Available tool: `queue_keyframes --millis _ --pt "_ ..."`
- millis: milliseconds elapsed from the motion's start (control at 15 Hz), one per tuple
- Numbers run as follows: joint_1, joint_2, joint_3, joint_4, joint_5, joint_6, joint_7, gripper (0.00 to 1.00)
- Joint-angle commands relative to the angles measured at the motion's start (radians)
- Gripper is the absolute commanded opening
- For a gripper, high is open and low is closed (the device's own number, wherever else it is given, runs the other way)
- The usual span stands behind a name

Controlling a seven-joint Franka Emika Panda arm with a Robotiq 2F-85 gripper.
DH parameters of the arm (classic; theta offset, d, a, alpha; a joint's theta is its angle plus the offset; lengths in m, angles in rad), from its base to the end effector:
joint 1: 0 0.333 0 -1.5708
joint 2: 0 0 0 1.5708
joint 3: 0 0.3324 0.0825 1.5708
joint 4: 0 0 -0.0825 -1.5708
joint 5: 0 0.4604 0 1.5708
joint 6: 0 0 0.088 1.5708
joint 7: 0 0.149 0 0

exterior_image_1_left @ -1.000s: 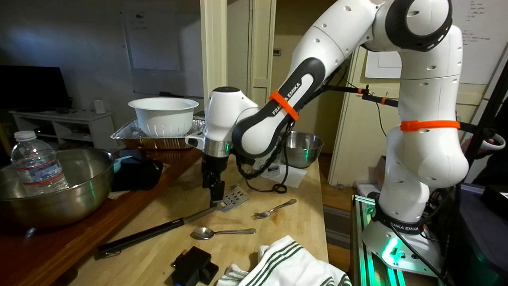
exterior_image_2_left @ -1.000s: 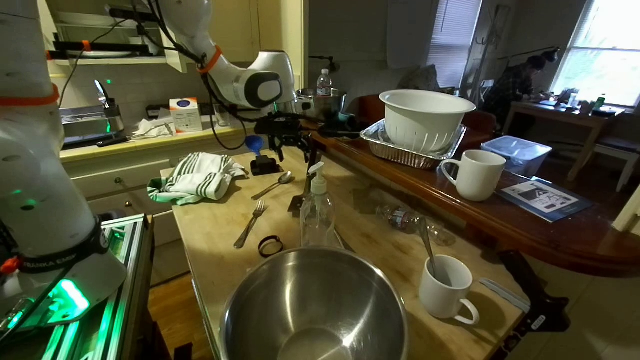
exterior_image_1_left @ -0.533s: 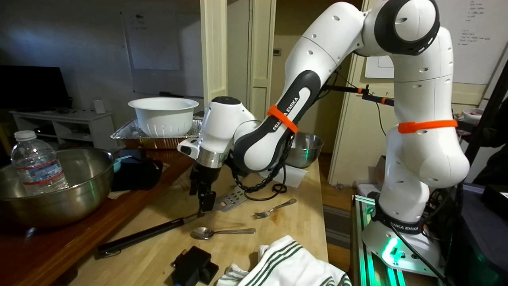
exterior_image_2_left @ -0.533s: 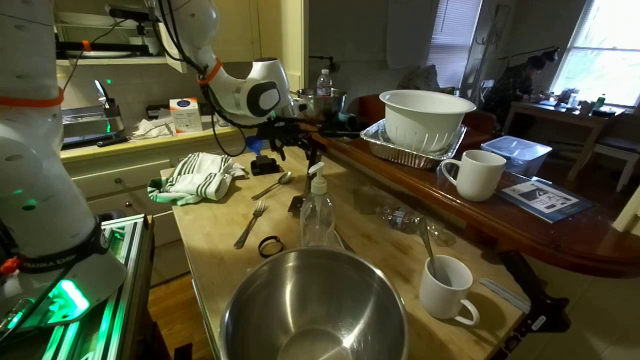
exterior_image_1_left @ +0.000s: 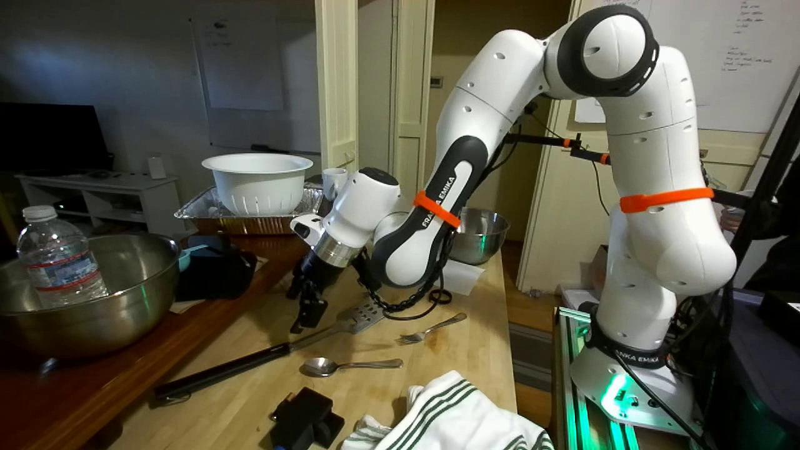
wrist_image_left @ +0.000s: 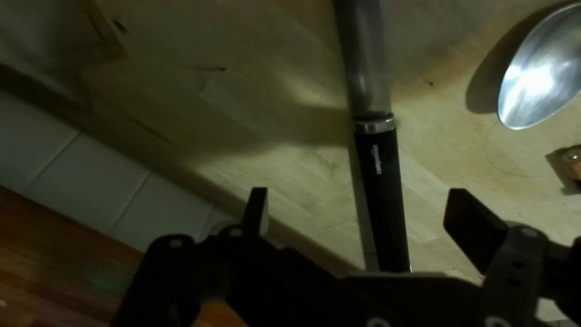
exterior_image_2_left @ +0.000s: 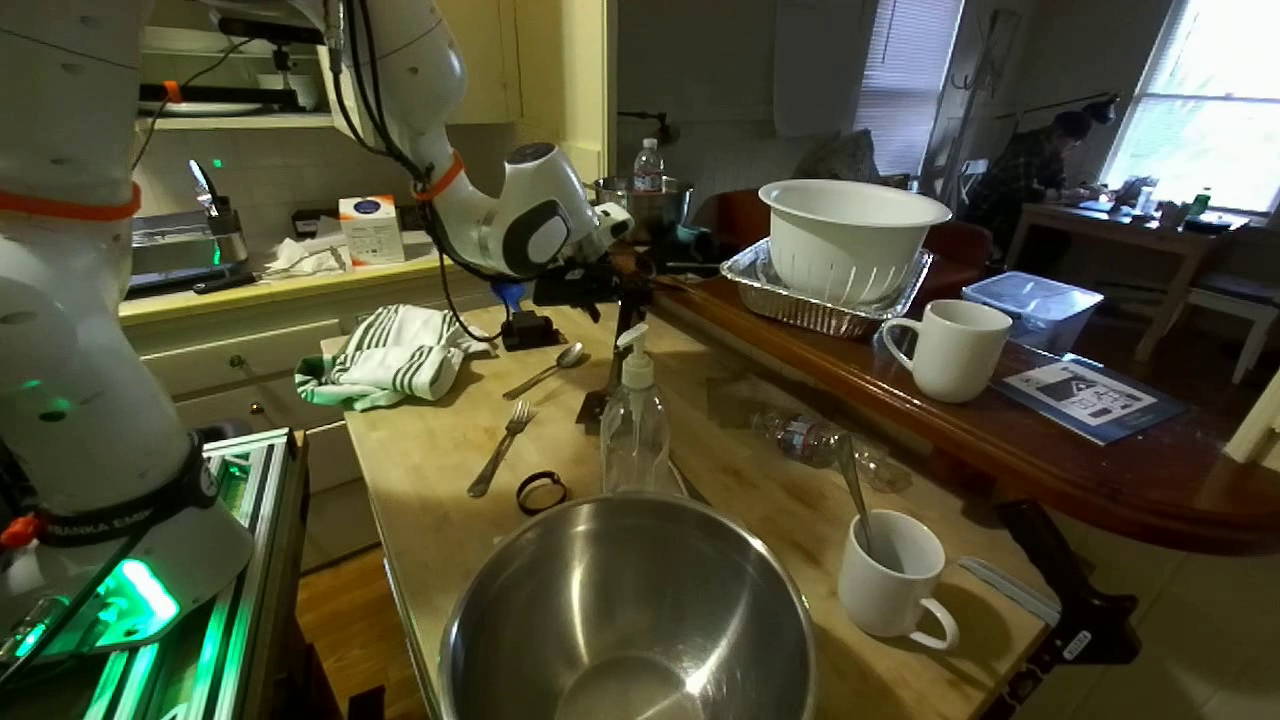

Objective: Put the spatula inside the dish

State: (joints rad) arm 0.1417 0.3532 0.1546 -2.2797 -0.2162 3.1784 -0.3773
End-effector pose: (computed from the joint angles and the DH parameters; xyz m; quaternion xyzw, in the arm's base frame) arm 0.6057 0.2084 0.1754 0.8731 0.4044 0.2721 0.0122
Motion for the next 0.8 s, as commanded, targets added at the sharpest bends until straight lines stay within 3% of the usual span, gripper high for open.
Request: queue_keyframes --millis 0,200,333,400,733 --pt "0.009 0.074 -0.002 0.019 -0.03 0.064 0.034 1.0" --pt "0.06 0.126 -0.042 0.046 -0.001 0.126 0.006 1.0" --pt "0.051 0.158 -0.031 0.074 -0.03 0.138 0.036 1.0" --pt "0.069 0.173 -0.039 0.085 0.008 0.142 0.006 1.0" --pt "0.028 0.25 0.0 0.162 -0.027 0.126 0.047 0.89"
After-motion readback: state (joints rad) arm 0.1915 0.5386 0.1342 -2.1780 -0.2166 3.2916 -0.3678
